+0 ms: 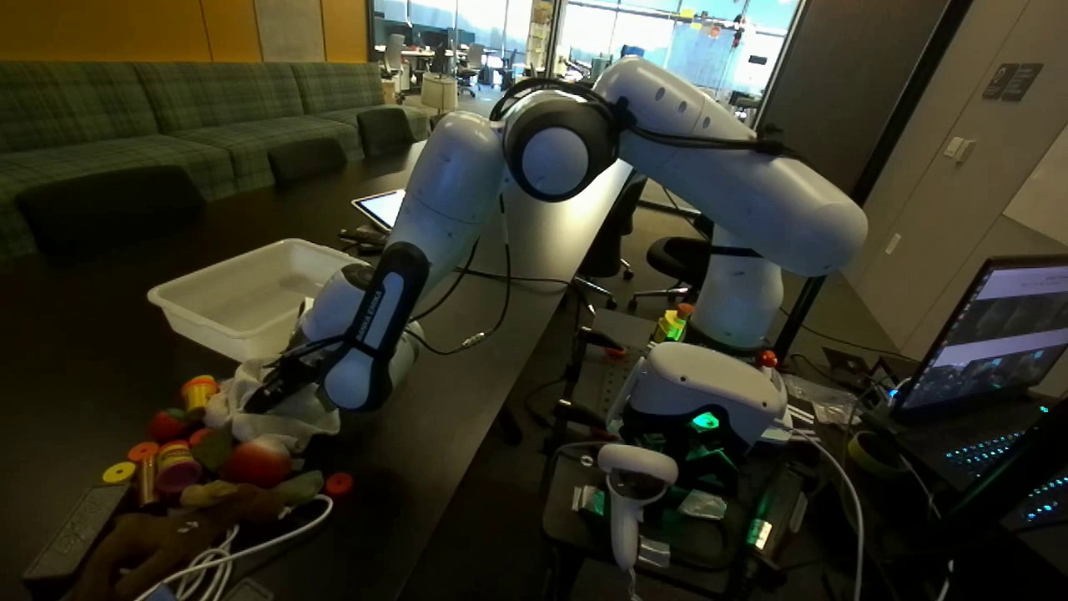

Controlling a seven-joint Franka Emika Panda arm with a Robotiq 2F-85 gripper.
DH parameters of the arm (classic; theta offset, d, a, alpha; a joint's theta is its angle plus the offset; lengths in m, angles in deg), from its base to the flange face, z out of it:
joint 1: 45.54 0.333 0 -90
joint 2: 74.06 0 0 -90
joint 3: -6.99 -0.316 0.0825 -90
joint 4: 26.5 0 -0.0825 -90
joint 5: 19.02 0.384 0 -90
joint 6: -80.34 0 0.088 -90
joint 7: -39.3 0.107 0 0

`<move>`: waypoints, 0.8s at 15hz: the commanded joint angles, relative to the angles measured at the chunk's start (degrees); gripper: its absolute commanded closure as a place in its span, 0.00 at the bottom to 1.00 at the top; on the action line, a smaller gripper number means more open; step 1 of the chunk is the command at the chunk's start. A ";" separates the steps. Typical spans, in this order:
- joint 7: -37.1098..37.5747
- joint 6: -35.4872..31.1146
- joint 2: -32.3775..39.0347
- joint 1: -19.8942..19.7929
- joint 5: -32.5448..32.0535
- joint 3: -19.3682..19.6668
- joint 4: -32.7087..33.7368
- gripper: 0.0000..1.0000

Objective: Push the items on the table to the left using the white cloth and then put the cloth in the white bowl

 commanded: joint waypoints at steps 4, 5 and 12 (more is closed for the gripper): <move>-3.53 -6.60 -3.52 -4.85 -1.00 4.52 -14.06 0.95; -3.70 -7.24 -4.97 -5.56 -0.51 5.79 -16.43 0.95; -6.92 -12.40 -12.04 -14.04 -2.87 10.19 -30.79 0.95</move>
